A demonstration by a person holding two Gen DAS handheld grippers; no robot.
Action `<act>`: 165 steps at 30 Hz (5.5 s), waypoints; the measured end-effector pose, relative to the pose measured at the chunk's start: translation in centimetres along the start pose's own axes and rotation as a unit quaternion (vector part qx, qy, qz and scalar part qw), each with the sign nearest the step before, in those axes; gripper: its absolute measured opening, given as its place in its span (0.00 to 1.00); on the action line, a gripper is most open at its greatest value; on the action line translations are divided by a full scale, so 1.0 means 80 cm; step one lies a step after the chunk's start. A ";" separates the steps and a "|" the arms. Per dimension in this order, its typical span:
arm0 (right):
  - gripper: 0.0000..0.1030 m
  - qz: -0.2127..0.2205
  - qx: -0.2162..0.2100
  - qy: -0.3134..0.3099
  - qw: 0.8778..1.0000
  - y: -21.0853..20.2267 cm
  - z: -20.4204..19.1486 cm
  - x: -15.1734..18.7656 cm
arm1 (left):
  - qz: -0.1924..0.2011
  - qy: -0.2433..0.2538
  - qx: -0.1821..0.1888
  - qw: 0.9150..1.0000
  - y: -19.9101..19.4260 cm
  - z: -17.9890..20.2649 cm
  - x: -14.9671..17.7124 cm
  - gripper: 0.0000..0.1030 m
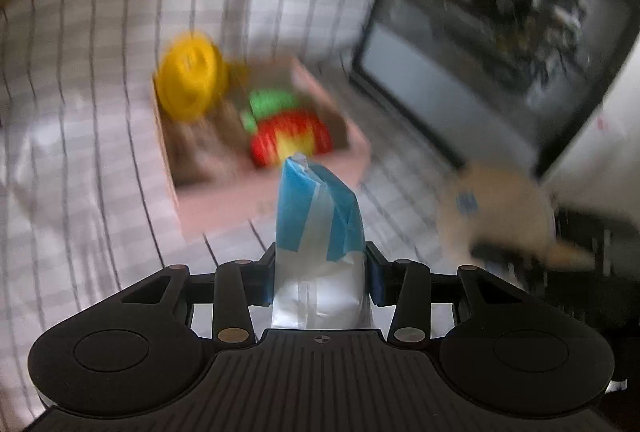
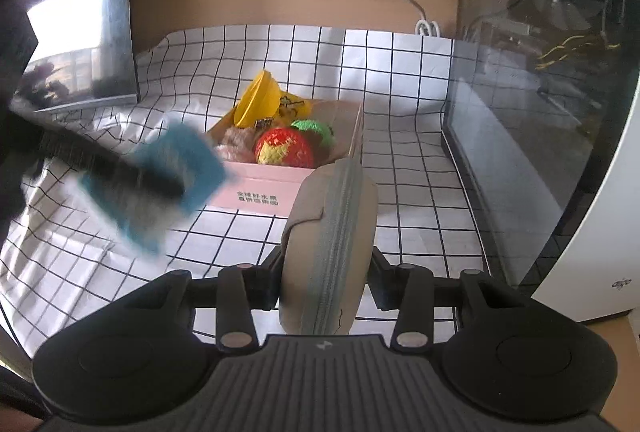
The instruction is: Organize soft objects
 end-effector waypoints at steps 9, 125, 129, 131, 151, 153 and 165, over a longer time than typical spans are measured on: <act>0.41 -0.005 0.003 0.004 1.000 -0.004 -0.009 0.012 | 0.136 -0.062 0.035 0.988 0.021 -0.054 -0.129 0.46; 1.00 -0.030 0.086 0.013 0.996 0.155 -0.030 0.051 | 0.113 -0.073 -0.202 0.970 0.052 0.015 0.111 0.27; 1.00 -0.015 0.082 0.002 0.996 0.153 -0.031 0.054 | 0.110 -0.071 -0.224 0.966 0.056 0.022 0.109 0.27; 1.00 -0.021 0.064 0.021 0.997 0.153 -0.024 0.055 | 0.110 -0.065 -0.230 0.965 0.058 0.025 0.109 0.27; 1.00 -0.020 0.049 0.022 0.998 0.156 -0.026 0.054 | 0.118 -0.069 -0.213 0.968 0.064 0.029 0.105 0.27; 1.00 -0.020 0.049 0.022 0.998 0.156 -0.026 0.054 | 0.119 -0.072 -0.210 0.968 0.064 0.028 0.105 0.27; 1.00 -0.020 0.049 0.022 0.998 0.156 -0.026 0.054 | 0.122 -0.078 -0.209 0.967 0.063 0.029 0.106 0.27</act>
Point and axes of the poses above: each gripper's, at about its wrist camera, not at the fingertips, and y roughly the way its jaws point, z to its right, x to its underside, the point moved 4 cm from there along y, roughly the way its jaws point, and after that the axes turned 1 degree about y, right-handed, at the moved point
